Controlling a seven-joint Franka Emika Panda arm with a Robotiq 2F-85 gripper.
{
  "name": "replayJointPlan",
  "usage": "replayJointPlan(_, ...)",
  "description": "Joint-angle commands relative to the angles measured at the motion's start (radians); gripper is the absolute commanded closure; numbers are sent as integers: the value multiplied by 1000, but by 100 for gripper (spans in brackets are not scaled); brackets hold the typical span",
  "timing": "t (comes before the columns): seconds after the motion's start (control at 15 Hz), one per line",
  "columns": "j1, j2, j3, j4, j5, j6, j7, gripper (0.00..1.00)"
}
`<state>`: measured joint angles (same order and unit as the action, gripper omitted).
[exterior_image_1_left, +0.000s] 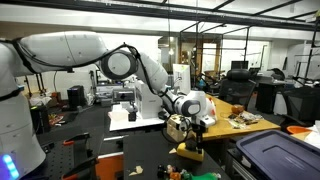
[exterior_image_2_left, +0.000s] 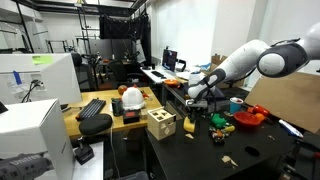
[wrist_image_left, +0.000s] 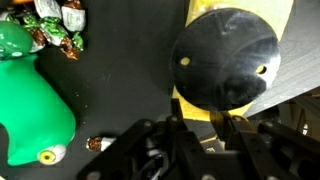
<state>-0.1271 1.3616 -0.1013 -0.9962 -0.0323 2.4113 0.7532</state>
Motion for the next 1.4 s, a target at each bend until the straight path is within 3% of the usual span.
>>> replayJointPlan(0.0, 25, -50, -28, -62, -3, -26, 60, 32)
replayJointPlan(0.27, 32, -62, -29, -71, 7, -51, 104, 3)
replayJointPlan(0.33, 31, -66, -24, -73, 9, -60, 110, 0)
replayJointPlan(0.8, 12, -102, 11, -83, 64, -162, 119, 0)
replayJointPlan(1.33, -5, -88, 44, -85, 142, -154, 113, 0)
